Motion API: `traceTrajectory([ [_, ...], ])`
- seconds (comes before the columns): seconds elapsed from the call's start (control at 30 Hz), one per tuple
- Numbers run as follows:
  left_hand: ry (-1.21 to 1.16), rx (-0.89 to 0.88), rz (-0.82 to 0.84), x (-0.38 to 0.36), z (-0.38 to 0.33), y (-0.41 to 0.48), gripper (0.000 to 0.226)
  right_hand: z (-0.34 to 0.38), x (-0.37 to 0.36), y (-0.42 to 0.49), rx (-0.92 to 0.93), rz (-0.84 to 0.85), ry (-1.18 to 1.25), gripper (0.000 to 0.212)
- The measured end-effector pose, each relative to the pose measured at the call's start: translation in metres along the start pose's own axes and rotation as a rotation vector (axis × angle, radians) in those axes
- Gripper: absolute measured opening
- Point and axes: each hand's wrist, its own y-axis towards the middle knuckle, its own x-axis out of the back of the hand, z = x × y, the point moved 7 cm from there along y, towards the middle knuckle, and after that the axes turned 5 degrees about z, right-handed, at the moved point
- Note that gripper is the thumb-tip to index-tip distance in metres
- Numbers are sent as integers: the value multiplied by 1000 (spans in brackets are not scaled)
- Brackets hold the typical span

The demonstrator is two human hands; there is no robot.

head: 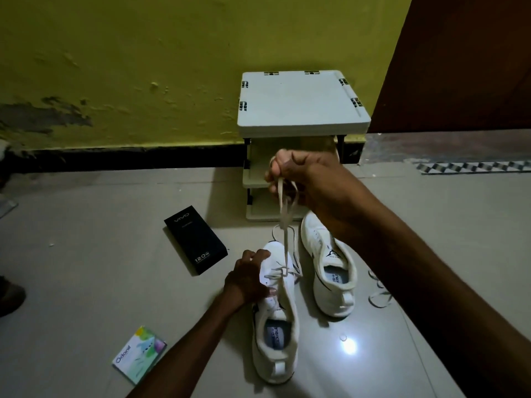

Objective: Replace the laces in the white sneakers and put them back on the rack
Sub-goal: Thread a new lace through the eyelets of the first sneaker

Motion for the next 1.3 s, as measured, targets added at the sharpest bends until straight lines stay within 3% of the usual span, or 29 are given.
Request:
traceTrajectory([
  [0.07,-8,-6,49,2,2,4,88,-26,9,-5,-134,-51,-243,29],
  [0.13,-111,-23,83,7,5,5,71,-61,13,-12,-296,-29,-499,27],
  [0.27,-266,-121,-54,27,-6,4,22,-145,9,-31,-577,239,-1093,25],
  [0.43,-309,-91,-106,30,-29,4,8,-218,-1,-51,-631,546,-1366,33],
  [0.53,-249,-28,-165,28,-33,5,7,-228,5,-47,-656,578,-1306,32],
  [0.6,-275,-22,-197,31,-35,3,10,-215,14,-33,-584,397,-1224,27],
  [0.67,-351,-36,-235,39,-37,-2,13,-191,25,-18,-377,115,-1144,18],
  [0.77,-492,-95,-303,59,-45,-13,12,-176,38,-6,-190,-181,-797,23],
  [0.83,-551,-127,-334,72,-48,-20,10,-180,38,0,-163,-195,-531,26],
  [0.93,-551,-126,-337,84,-50,-26,12,-173,39,6,-91,-237,-418,15],
  [1.03,-572,-98,-349,87,-46,-32,22,-166,32,11,-37,-224,-442,7],
  [1.2,-627,3,-354,76,-30,-34,16,-179,27,15,-30,-171,-565,5],
  [1.3,-499,139,-190,56,-14,-29,26,-192,25,16,-66,-115,-766,2],
])
